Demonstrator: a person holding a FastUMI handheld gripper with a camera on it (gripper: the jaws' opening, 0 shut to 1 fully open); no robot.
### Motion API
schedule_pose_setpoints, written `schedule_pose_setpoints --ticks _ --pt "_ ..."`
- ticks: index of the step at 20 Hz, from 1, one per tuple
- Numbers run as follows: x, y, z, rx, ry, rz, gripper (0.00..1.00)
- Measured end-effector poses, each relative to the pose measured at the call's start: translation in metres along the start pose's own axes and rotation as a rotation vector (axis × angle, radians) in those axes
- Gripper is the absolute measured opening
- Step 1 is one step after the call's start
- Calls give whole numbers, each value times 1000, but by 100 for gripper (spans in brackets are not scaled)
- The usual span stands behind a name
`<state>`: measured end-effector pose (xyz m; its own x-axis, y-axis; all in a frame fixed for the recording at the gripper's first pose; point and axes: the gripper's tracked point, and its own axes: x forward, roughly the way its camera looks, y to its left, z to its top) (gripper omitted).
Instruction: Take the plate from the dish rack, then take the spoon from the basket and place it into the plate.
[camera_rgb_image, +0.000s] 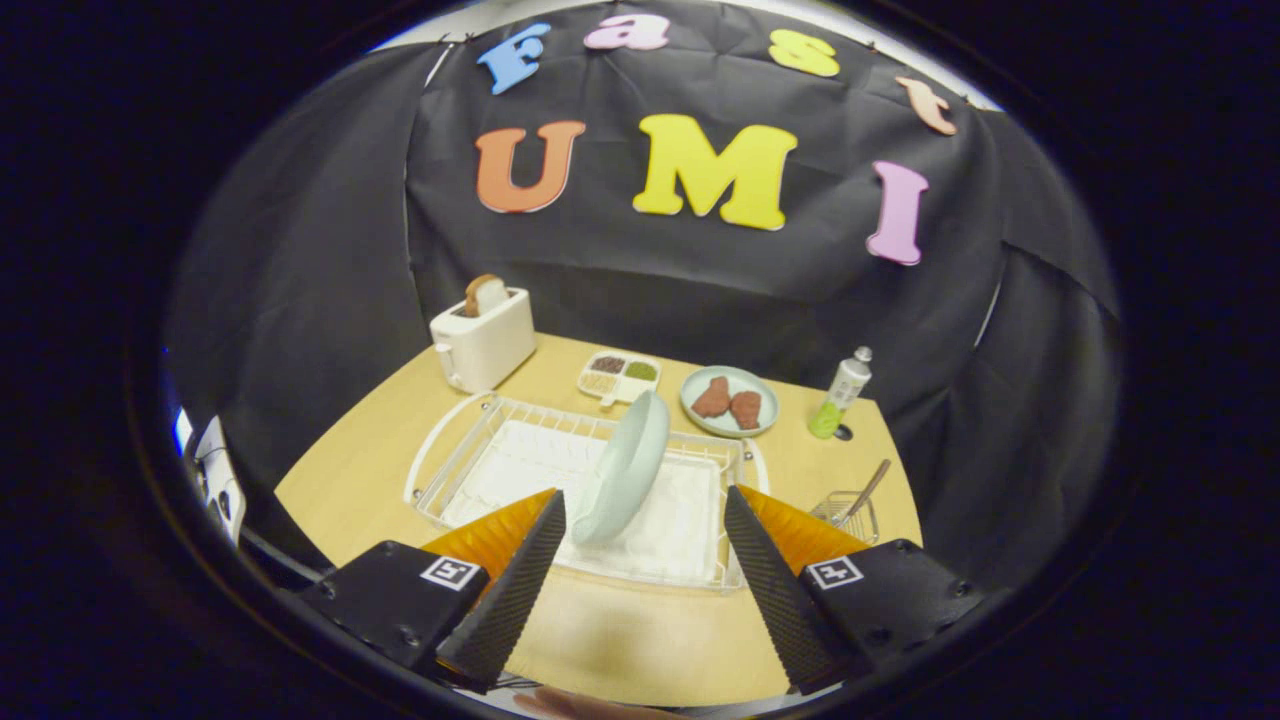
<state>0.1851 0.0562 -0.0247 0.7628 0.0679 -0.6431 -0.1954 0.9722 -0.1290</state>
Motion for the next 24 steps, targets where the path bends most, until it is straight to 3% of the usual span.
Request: schedule_pose_setpoints --ticks 5,9,11,14,15,19,21,22,24 --pt "46 -1 30 20 171 -25 98" --pt "83 -6 38 64 365 -48 89" --pt "98 -16 38 99 414 -80 86" --pt "114 -25 36 96 470 -130 75" --pt "119 -16 33 97 493 -113 69" --pt "130 8 17 137 598 -47 65" --pt "133 6 16 142 598 -91 57" --pt "132 5 16 139 597 -120 40" --pt "125 4 20 137 587 -161 35"
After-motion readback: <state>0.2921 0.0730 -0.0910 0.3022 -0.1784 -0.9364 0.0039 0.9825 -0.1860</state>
